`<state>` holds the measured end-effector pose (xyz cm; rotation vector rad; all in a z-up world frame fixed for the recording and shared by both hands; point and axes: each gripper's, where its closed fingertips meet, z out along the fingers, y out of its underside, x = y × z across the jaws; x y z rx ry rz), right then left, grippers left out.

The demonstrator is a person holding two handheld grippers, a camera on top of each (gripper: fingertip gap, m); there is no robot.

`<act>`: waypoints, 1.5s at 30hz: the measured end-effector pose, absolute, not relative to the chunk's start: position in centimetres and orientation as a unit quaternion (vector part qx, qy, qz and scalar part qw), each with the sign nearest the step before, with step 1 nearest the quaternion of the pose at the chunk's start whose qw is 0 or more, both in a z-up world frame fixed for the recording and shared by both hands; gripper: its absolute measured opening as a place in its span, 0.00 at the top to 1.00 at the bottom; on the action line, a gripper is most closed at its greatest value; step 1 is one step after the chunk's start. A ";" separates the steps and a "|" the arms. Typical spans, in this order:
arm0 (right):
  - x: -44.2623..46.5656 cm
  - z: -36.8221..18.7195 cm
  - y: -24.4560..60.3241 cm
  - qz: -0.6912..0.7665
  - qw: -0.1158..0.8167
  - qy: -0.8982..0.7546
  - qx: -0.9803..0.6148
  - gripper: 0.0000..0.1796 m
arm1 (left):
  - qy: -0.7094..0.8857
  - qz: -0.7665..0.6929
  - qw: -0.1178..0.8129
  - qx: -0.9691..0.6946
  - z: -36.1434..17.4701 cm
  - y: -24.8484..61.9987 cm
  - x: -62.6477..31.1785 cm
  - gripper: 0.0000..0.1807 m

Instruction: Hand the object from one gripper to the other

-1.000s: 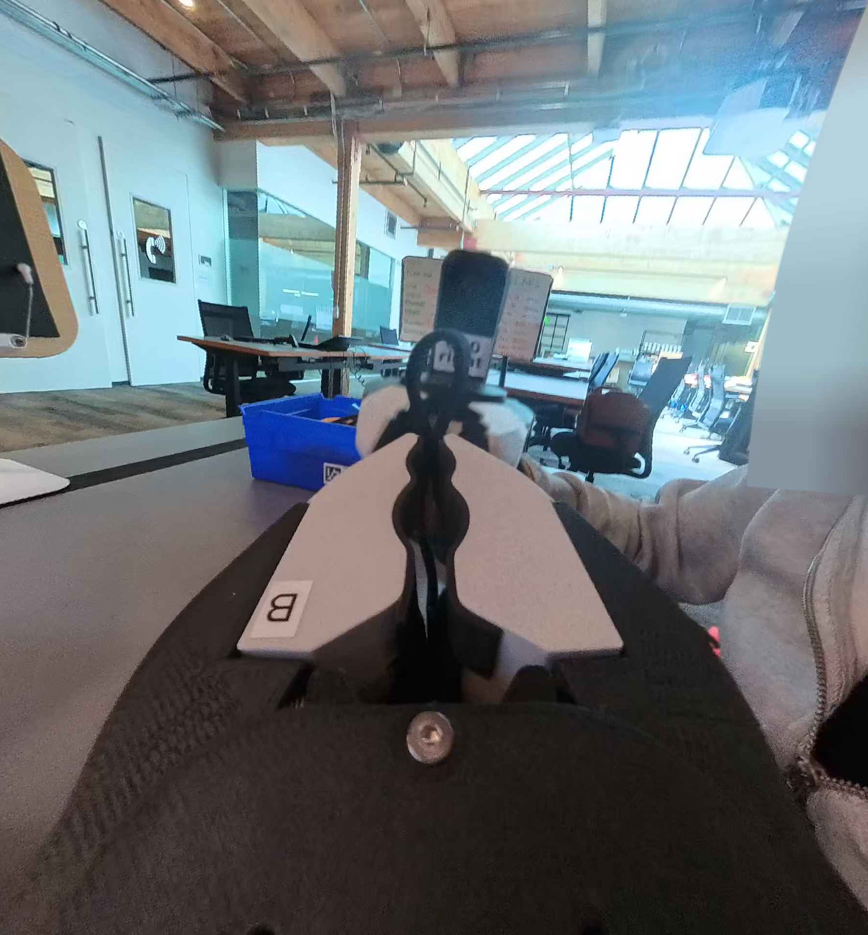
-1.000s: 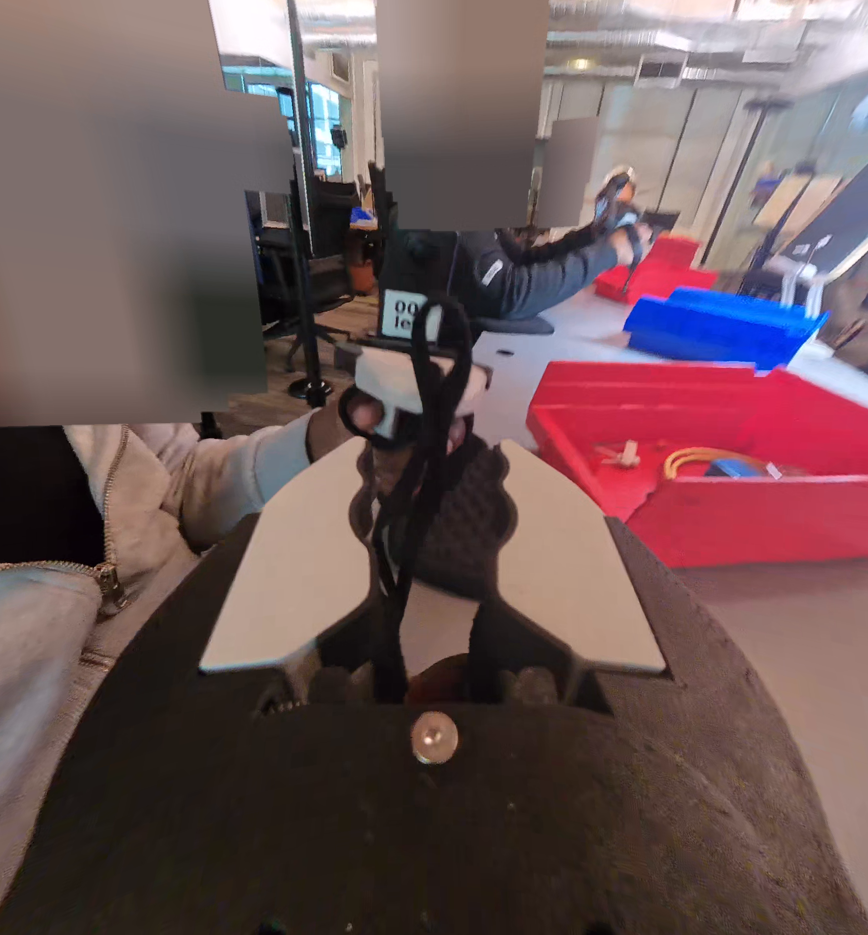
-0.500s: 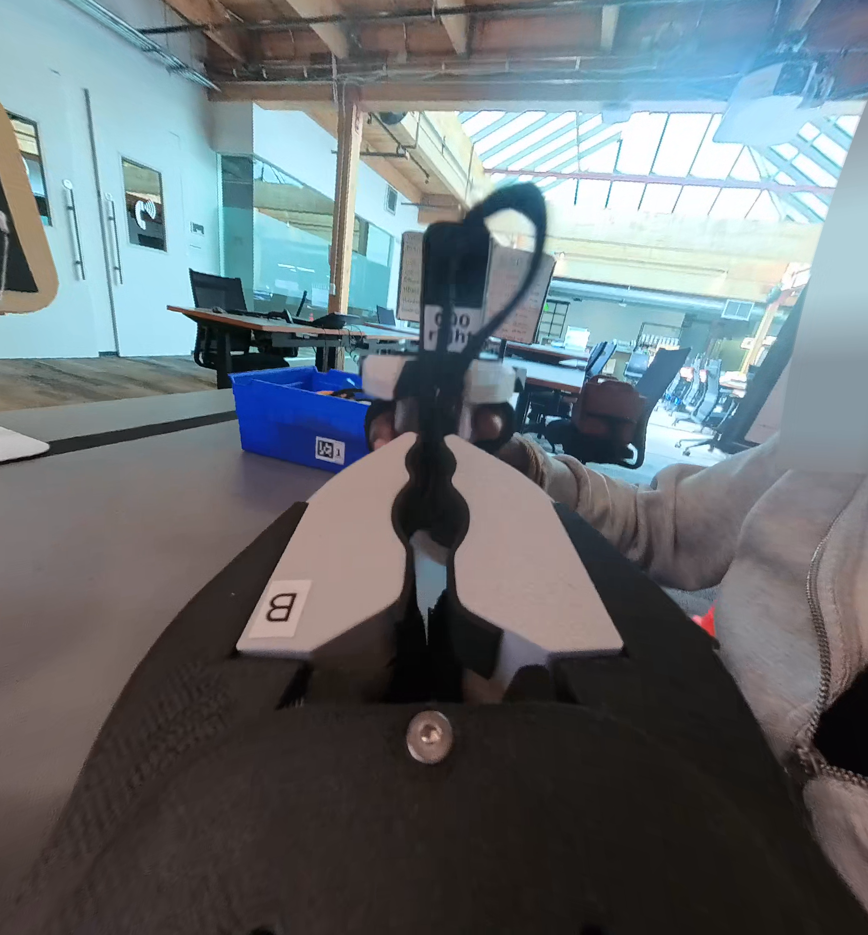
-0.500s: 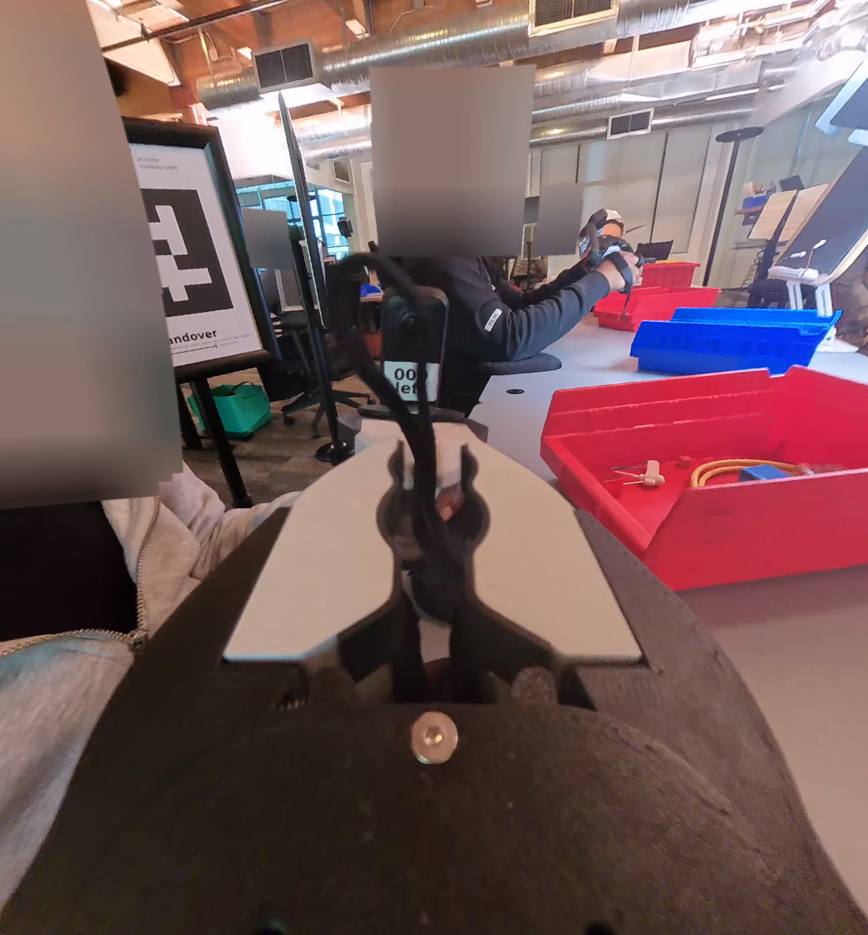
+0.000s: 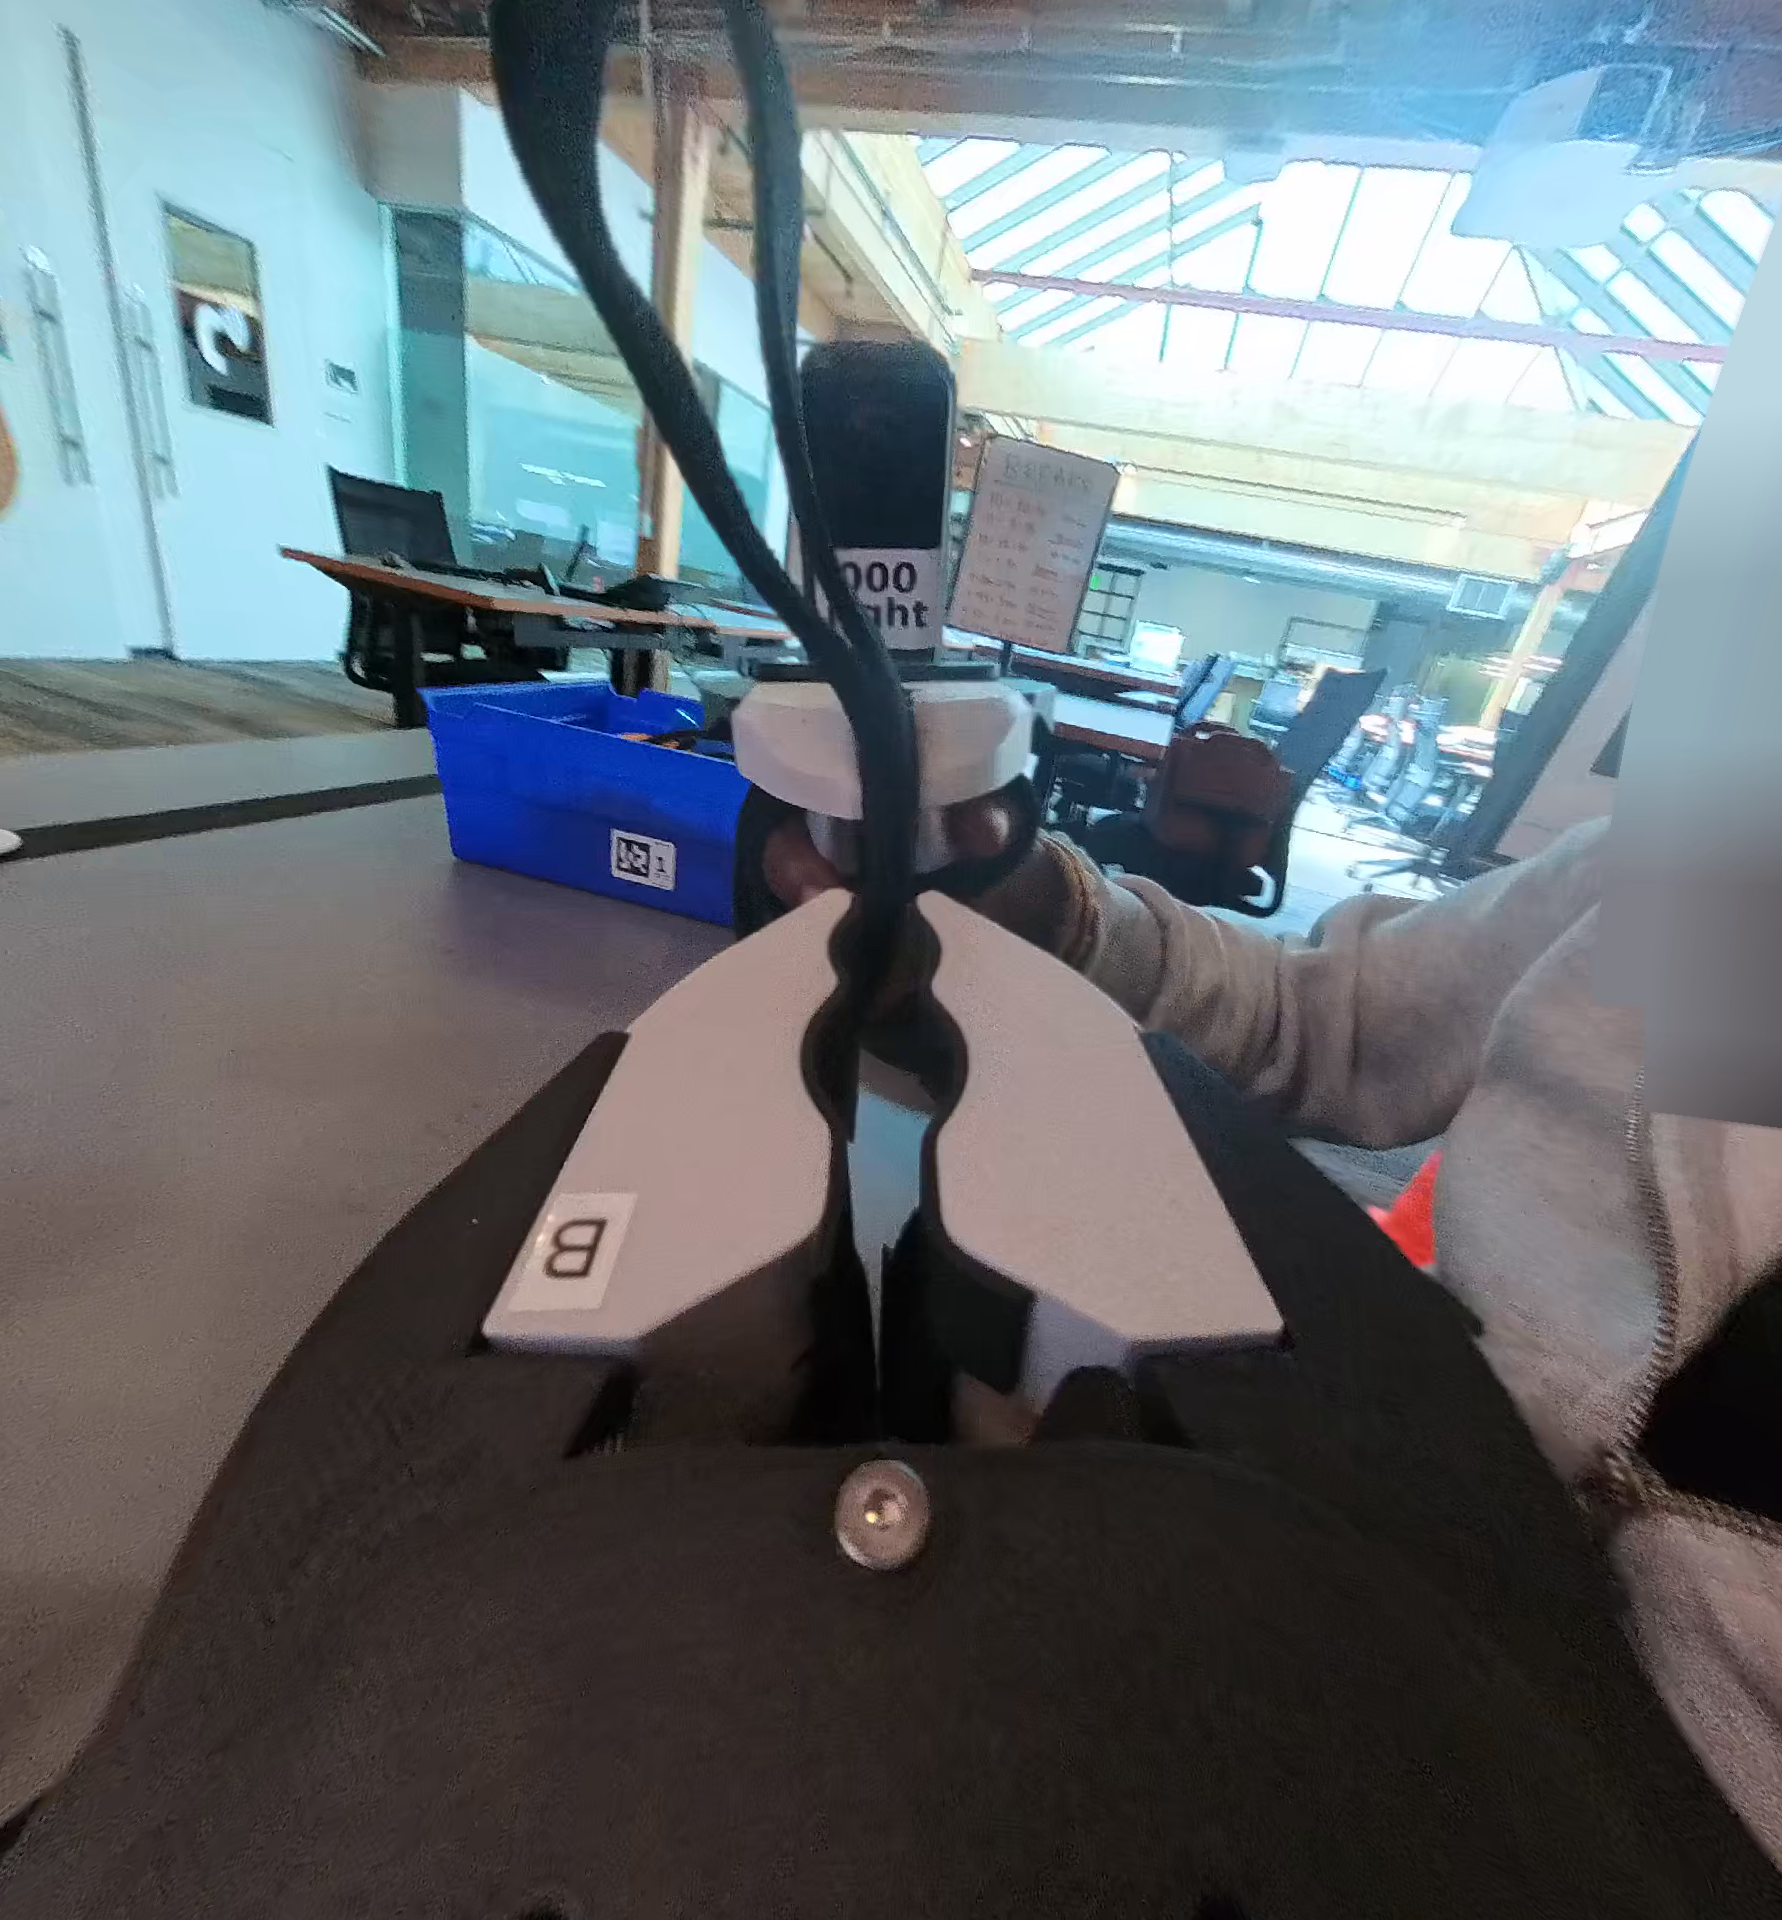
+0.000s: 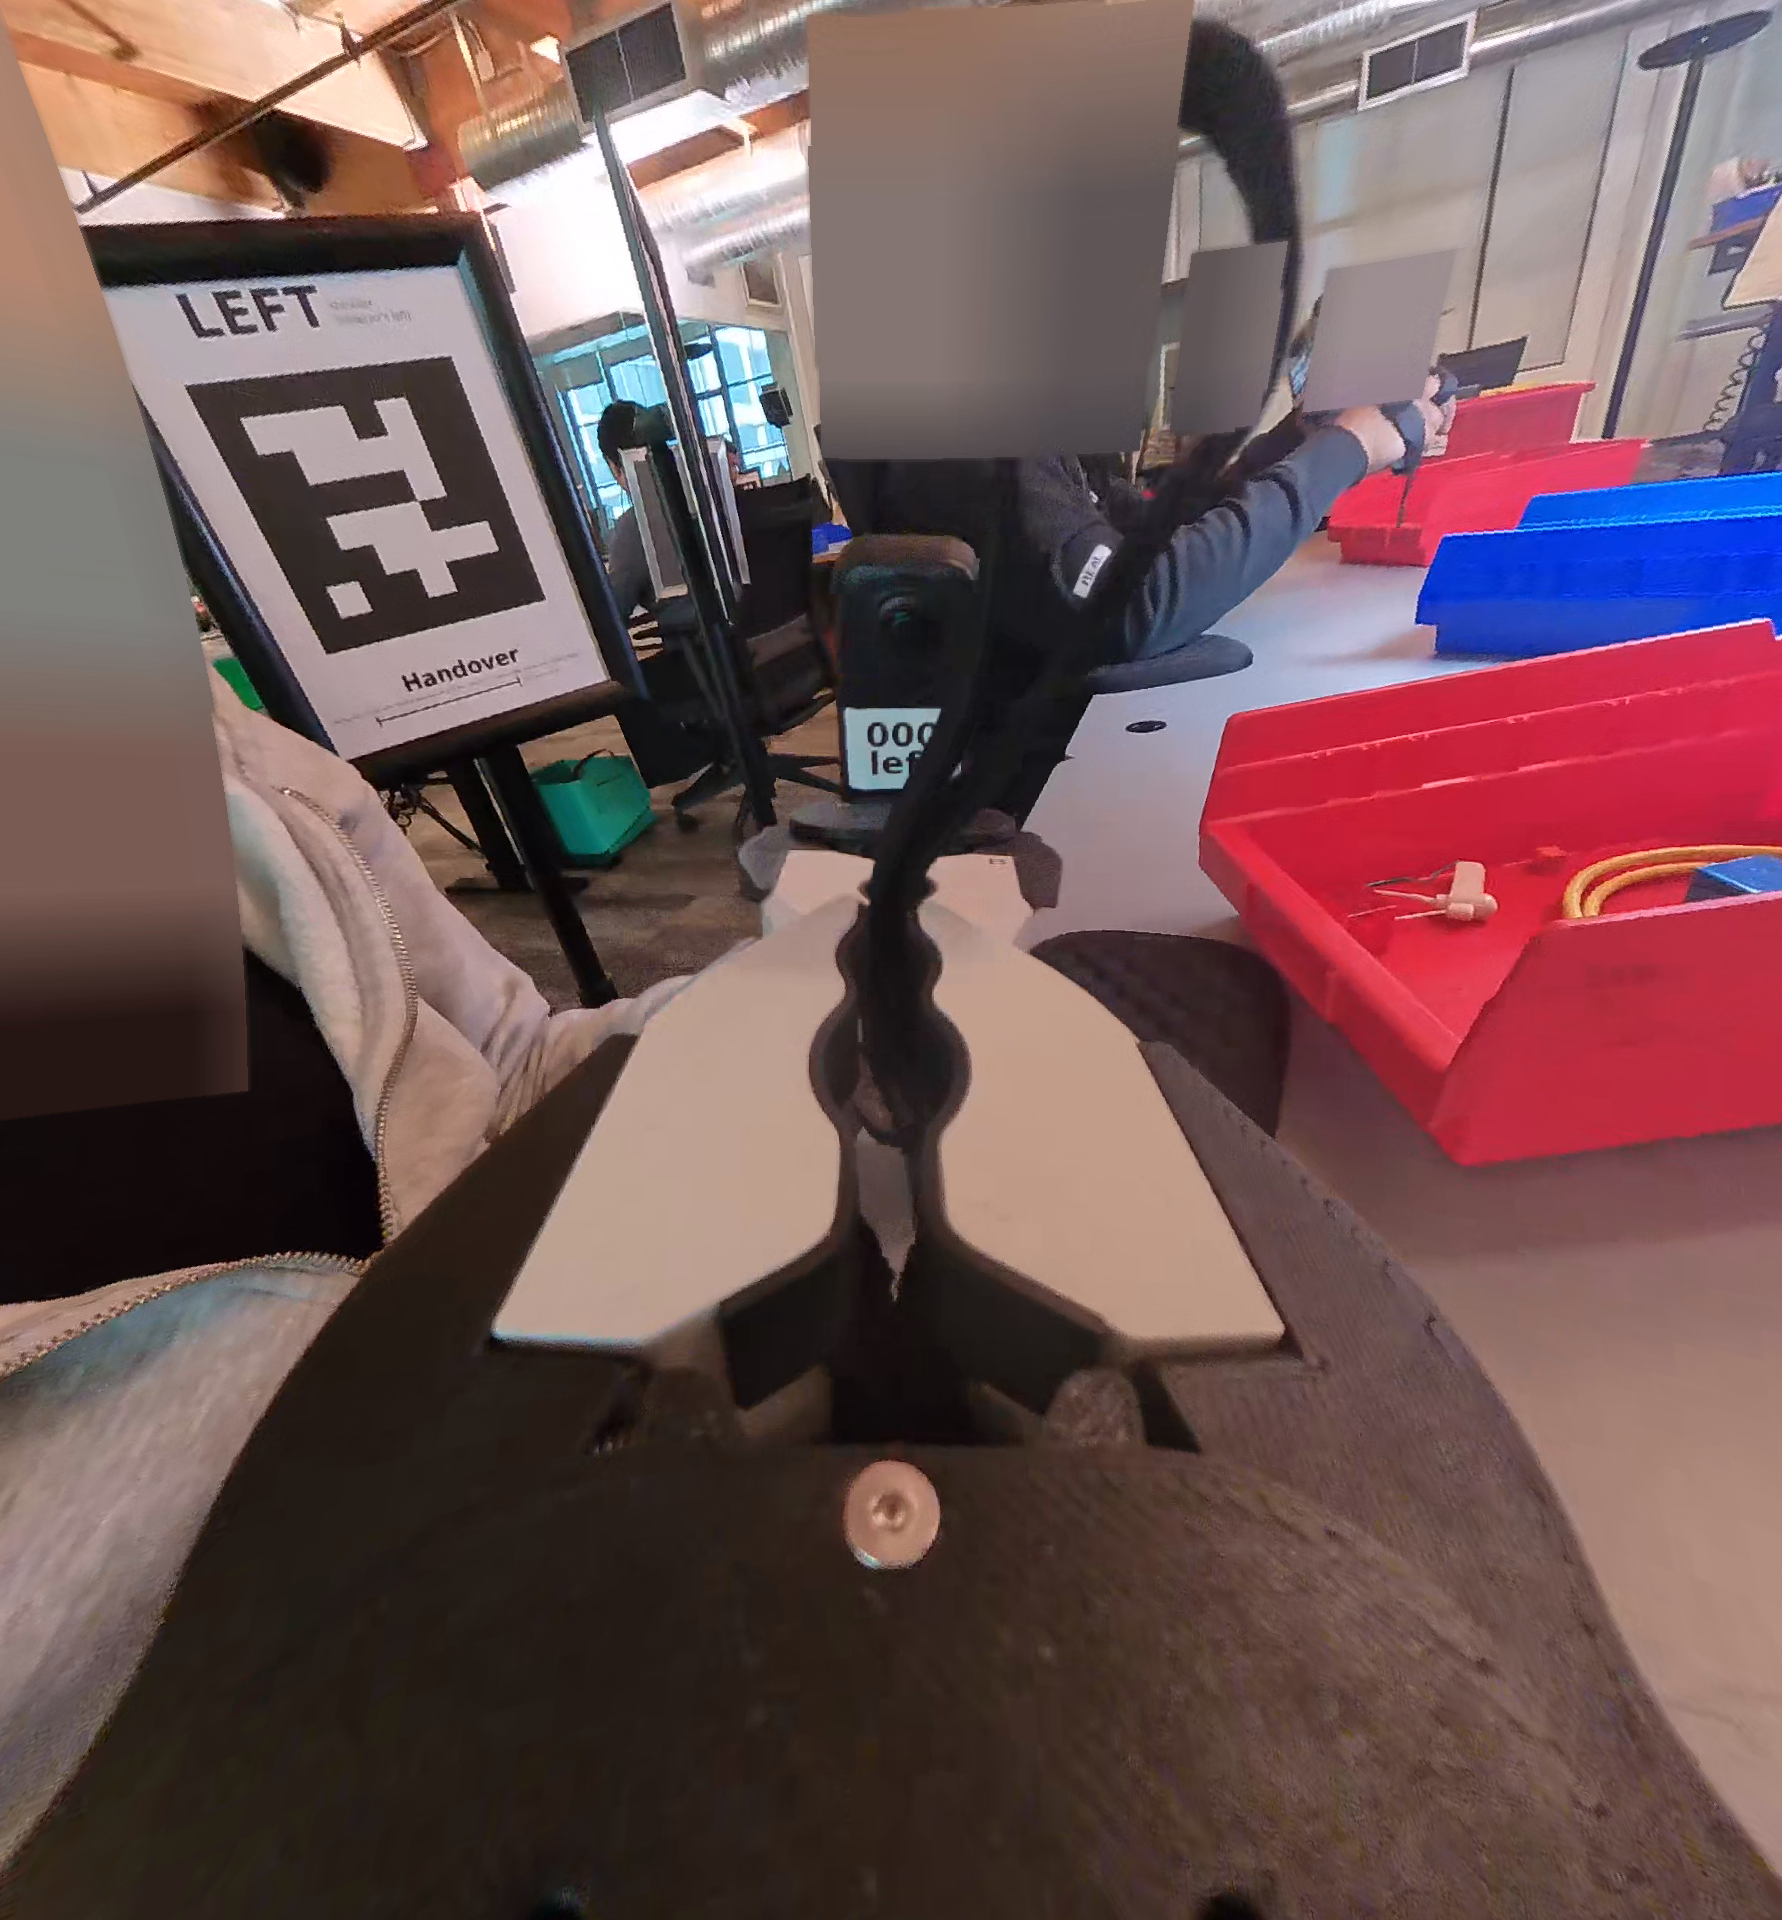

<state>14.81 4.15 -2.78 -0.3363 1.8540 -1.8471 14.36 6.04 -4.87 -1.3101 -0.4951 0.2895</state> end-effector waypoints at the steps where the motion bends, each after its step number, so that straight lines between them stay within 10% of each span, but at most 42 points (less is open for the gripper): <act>1: 14.8 -2.6 4.1 -0.680 0.251 0.678 -0.122 0.97 | -0.225 0.142 0.758 -0.596 -4.7 6.0 14.3 0.97; 7: 14.9 -3.9 3.8 -0.653 0.273 0.697 -0.115 0.80 | -0.221 0.132 0.799 -0.543 -2.2 4.9 14.5 0.97; 10: 15.8 -5.3 3.4 -0.625 0.287 0.716 -0.124 0.97 | -0.225 0.122 0.806 -0.534 -1.8 4.8 14.5 0.96; 16: 15.1 -3.6 3.7 -0.659 0.286 0.688 -0.104 0.98 | -0.241 0.110 0.767 -0.584 -4.3 5.6 14.5 0.83; 23: 15.0 -2.8 4.0 -0.675 0.270 0.676 -0.117 0.91 | -0.239 0.096 0.769 -0.585 -4.3 6.3 14.6 0.99; 27: 14.1 -3.1 4.8 -0.685 0.082 0.686 -0.229 0.65 | -0.242 0.058 0.791 -0.559 -3.4 5.2 15.2 0.99; 31: 12.4 -2.5 5.5 -0.648 -0.311 0.588 -0.371 0.70 | -0.239 -0.002 0.796 -0.556 -3.3 5.4 16.1 0.99; 34: 13.3 -2.5 5.2 -0.602 -0.435 0.528 -0.412 0.77 | -0.230 -0.043 0.796 -0.558 -3.4 6.2 16.6 0.99; 45: 14.2 -3.8 4.2 -0.651 -0.244 0.625 -0.355 0.98 | -0.205 -0.048 0.788 -0.578 -3.5 6.6 17.3 0.82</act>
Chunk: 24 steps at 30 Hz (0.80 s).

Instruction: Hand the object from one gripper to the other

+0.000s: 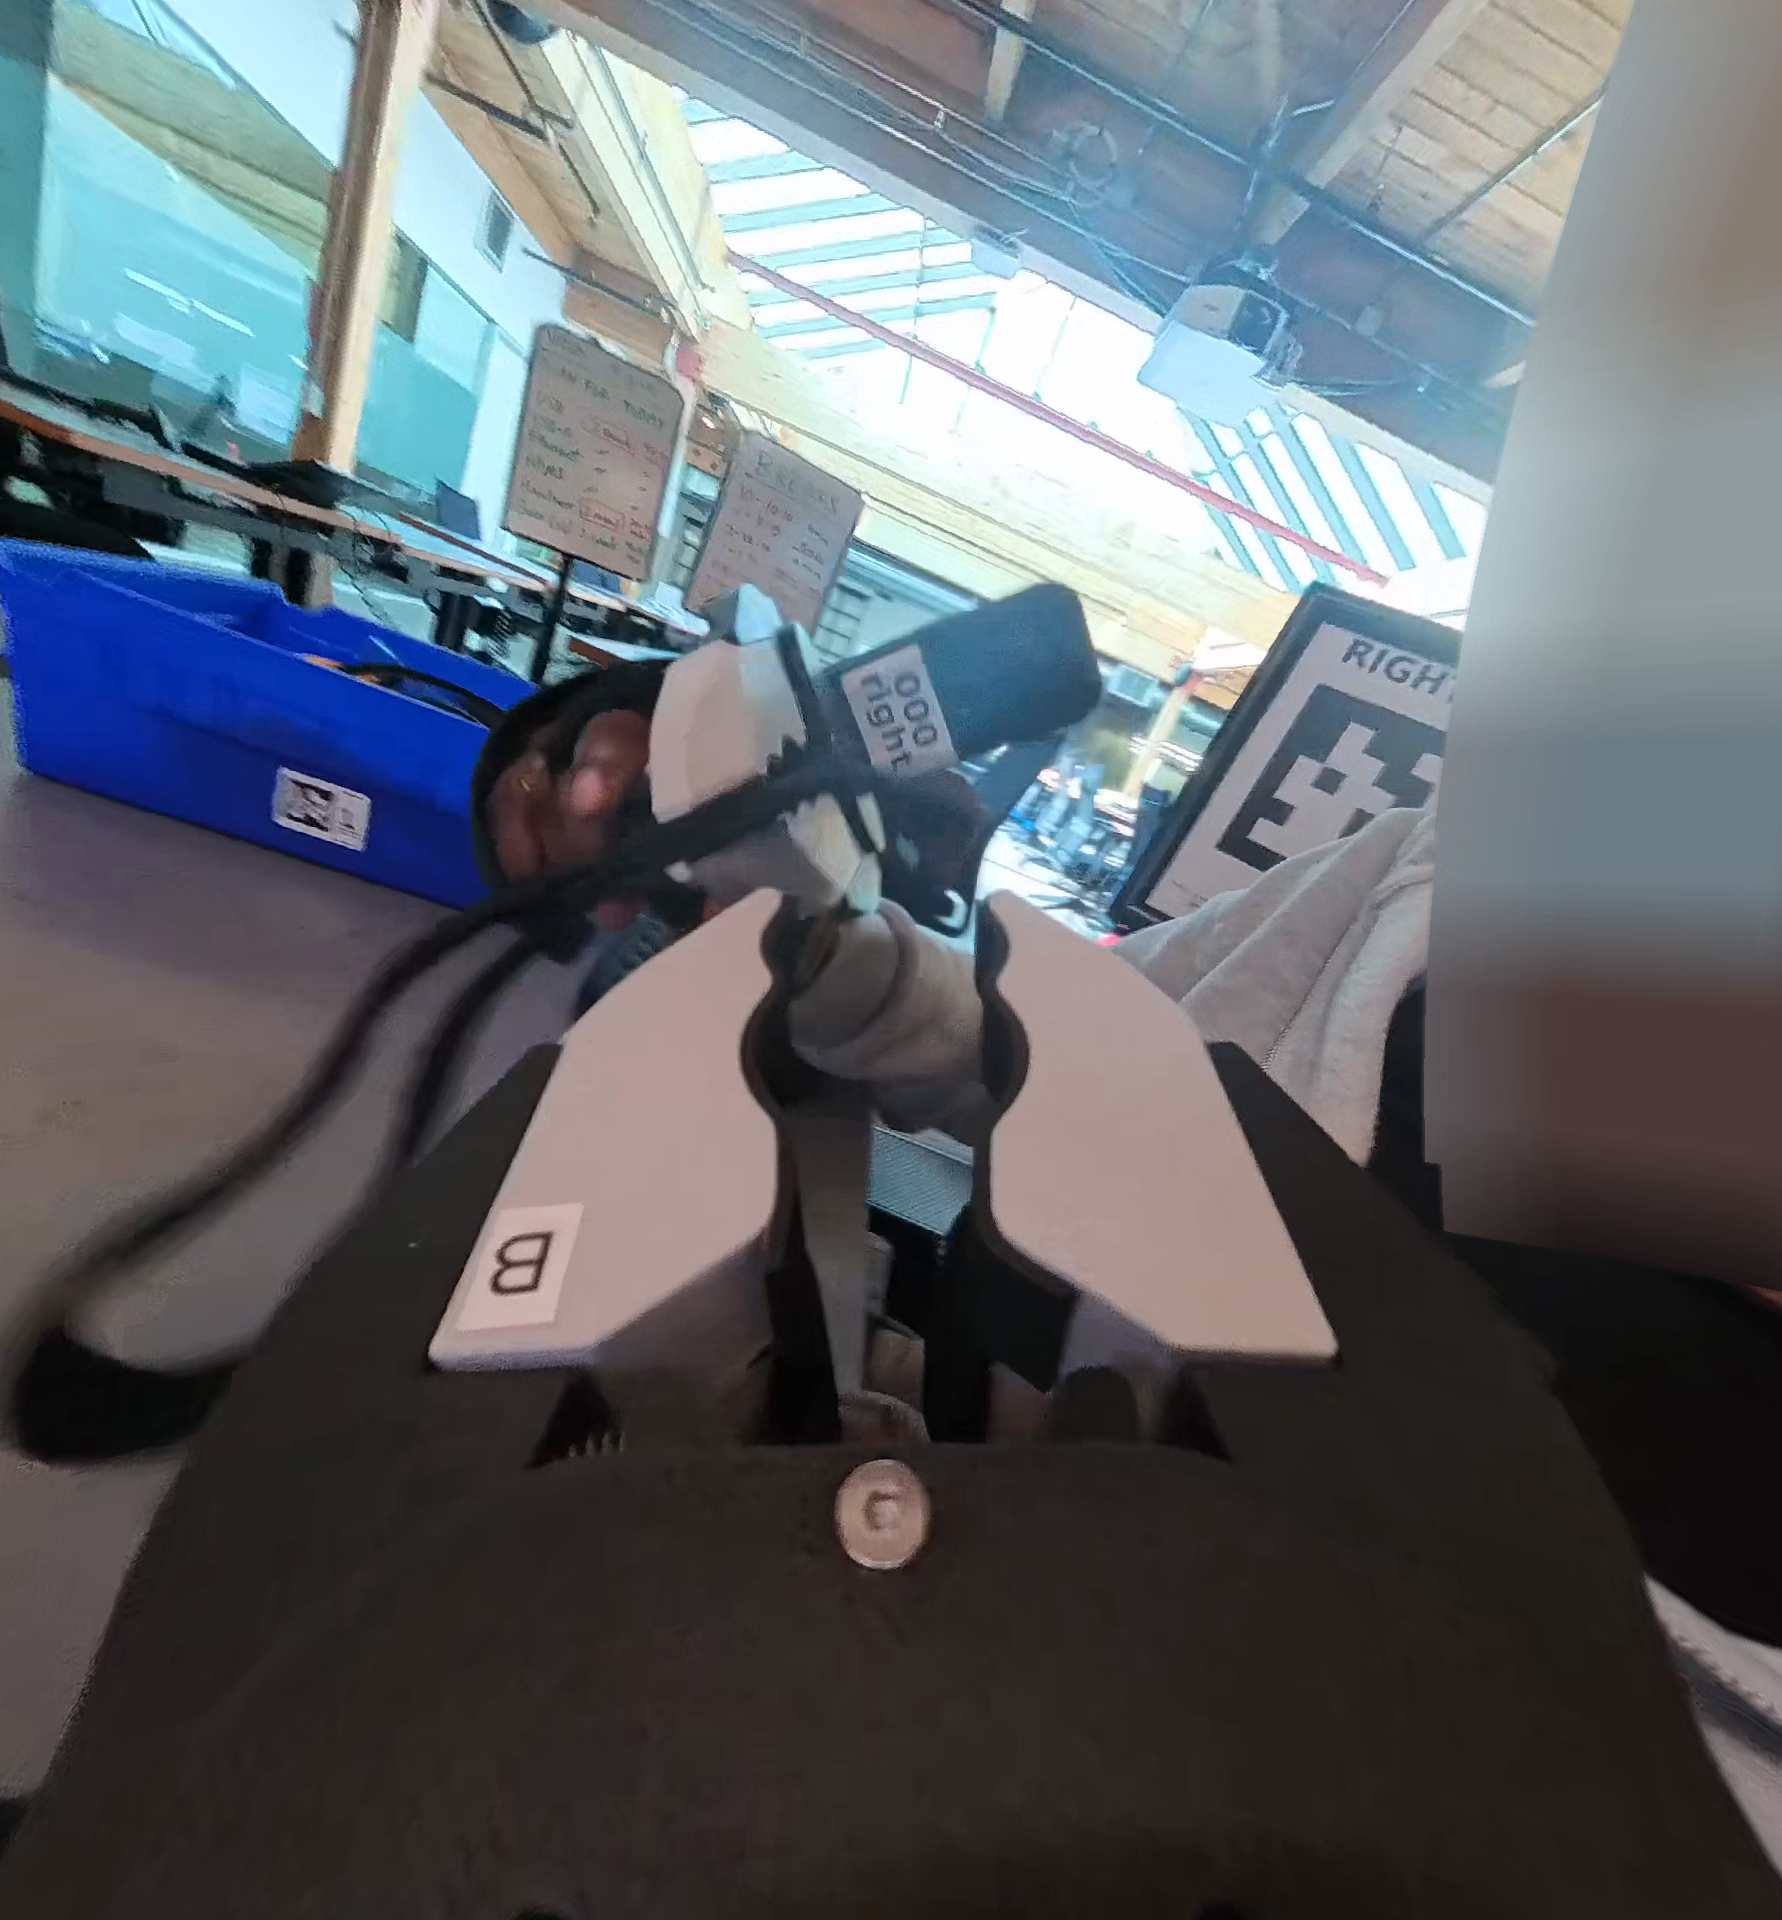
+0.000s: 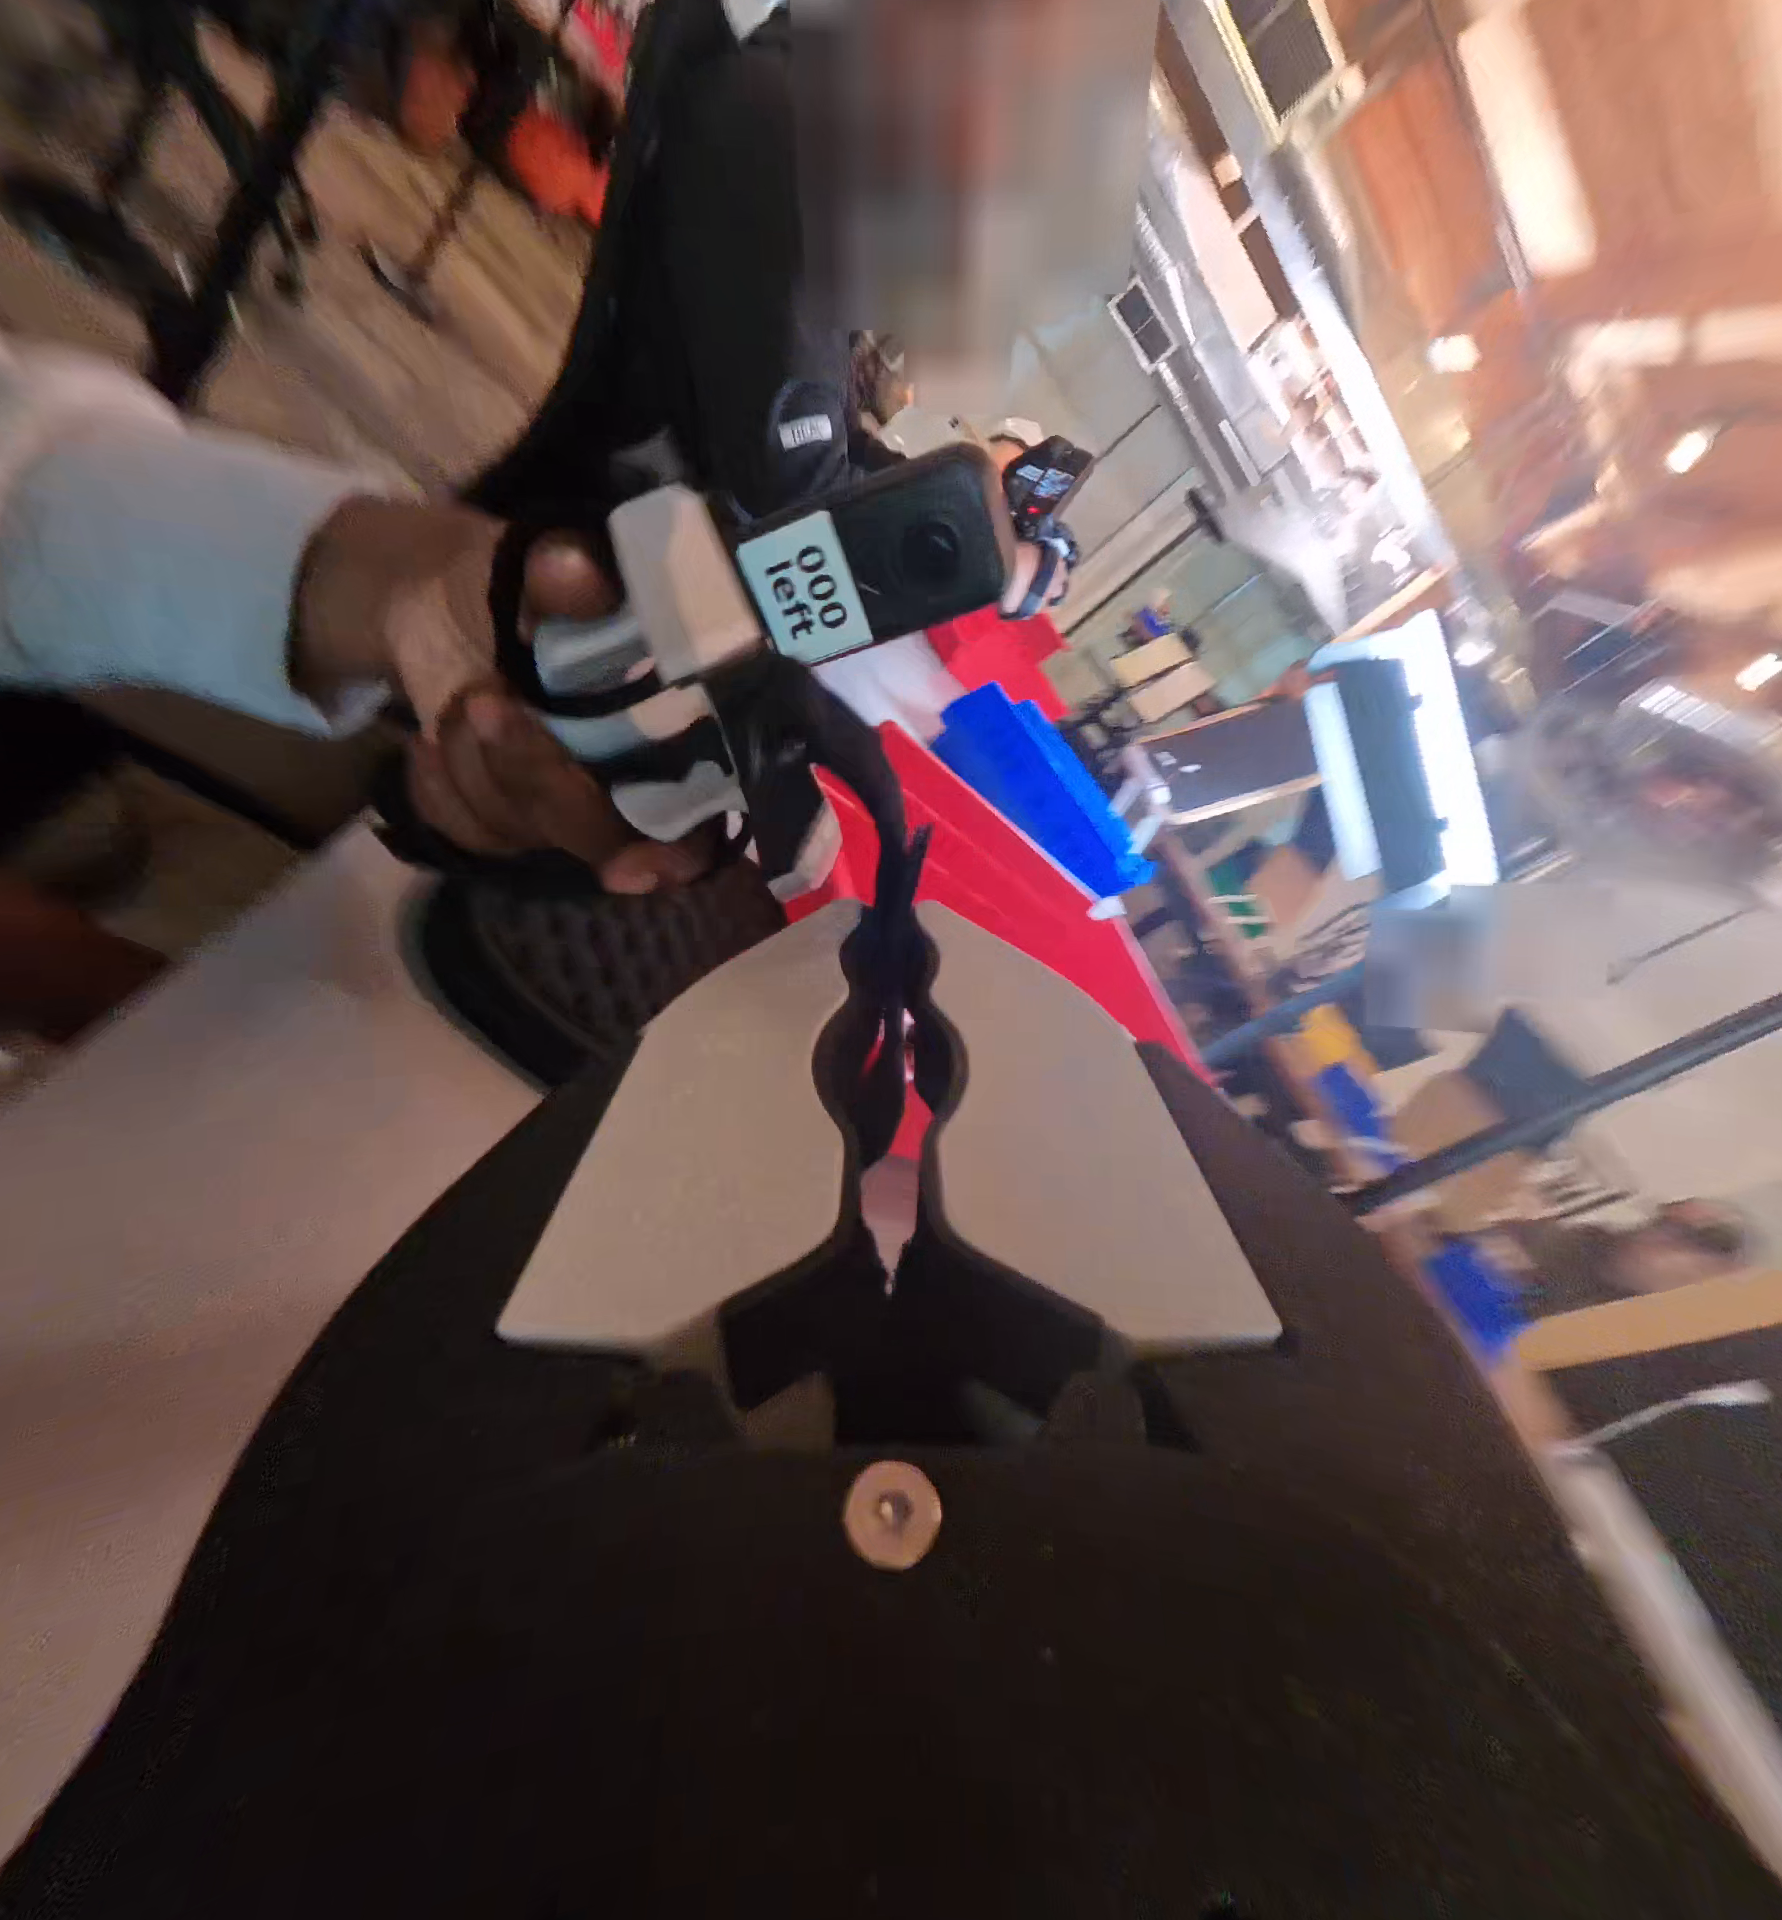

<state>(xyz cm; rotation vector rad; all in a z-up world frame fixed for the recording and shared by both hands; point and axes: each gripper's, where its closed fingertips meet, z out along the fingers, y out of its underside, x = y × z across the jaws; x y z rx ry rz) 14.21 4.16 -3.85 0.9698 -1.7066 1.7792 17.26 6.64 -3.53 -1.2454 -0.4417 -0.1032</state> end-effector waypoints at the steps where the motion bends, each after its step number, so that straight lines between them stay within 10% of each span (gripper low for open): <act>1: 14.0 -3.6 4.3 0.665 0.196 -0.640 0.331 0.98 | -0.205 -0.019 0.791 -0.576 -3.4 5.9 17.0 0.81; 8: 14.1 -3.1 4.8 0.689 -0.052 -0.687 0.226 0.97 | -0.237 0.131 0.715 -0.645 -6.0 5.5 14.9 0.79; 14: 14.7 -2.2 4.7 0.704 -0.116 -0.676 0.187 0.97 | -0.261 0.135 0.742 -0.603 -5.4 6.0 13.3 0.98; 20: 13.9 -3.2 4.0 0.687 -0.192 -0.690 0.125 0.77 | -0.256 0.103 0.793 -0.543 -3.2 5.0 13.9 0.99; 24: 14.7 -4.6 3.6 0.661 -0.215 -0.707 0.131 0.97 | -0.255 0.125 0.790 -0.544 -2.9 4.7 14.0 0.99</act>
